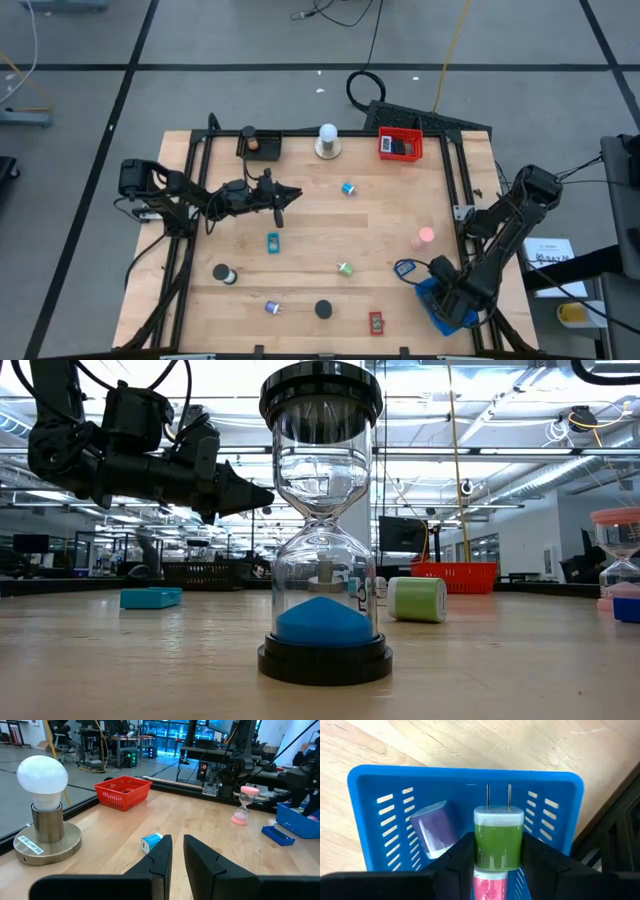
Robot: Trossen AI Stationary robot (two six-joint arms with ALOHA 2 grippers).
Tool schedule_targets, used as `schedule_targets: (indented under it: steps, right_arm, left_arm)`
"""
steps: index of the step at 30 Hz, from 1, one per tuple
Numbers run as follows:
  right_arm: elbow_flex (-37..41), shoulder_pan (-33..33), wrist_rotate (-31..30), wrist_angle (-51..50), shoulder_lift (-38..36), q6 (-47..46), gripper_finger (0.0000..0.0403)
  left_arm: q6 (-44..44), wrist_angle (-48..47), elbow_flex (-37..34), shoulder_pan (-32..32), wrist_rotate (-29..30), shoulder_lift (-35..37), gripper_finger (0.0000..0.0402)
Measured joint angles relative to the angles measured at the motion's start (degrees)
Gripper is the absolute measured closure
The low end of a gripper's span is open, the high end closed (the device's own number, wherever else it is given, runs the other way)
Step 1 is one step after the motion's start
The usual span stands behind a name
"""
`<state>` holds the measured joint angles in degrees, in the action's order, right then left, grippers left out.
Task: Pick & Place Office items
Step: Put the green charger adapter into the blue bin, then put the white hourglass into the black bin
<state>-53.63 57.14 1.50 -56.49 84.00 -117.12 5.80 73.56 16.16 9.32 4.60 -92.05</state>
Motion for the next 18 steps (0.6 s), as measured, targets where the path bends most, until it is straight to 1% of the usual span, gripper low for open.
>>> schedule_targets:
  steps: [4, 8, 11, 13, 15, 18]
  right_arm:
    - [0.0, -0.02, 0.01, 0.54, 0.03, -0.03, 0.0266]
    - [0.0, -0.02, 0.02, 0.5, 0.03, 0.01, 0.0229]
    - [0.0, -0.02, 0.03, 0.09, 0.03, 0.71, 0.021]
    - [0.0, -0.02, 0.05, -0.65, 0.03, 0.87, 0.0208]
    - [0.0, -0.02, 0.27, -1.1, 0.03, 1.68, 0.0214]
    - [-0.02, -0.04, 2.57, -0.87, 0.03, 3.84, 0.0243]
  left_arm:
    - [0.0, 0.0, 0.0, 0.02, 0.0, 0.0, 0.0346]
    - [0.0, 0.0, 0.0, 0.02, 0.0, 0.0, 0.0346]
    - [0.0, 0.0, 0.0, 0.0, 0.0, 0.0, 0.0346]
    - [0.0, 0.0, 0.0, 0.01, 0.0, 0.0, 0.0346]
    - [0.0, 0.0, 0.0, 0.0, 0.0, 0.0, 0.0346]
    - [0.0, 0.0, 0.0, 0.0, 0.0, 0.0, 0.0346]
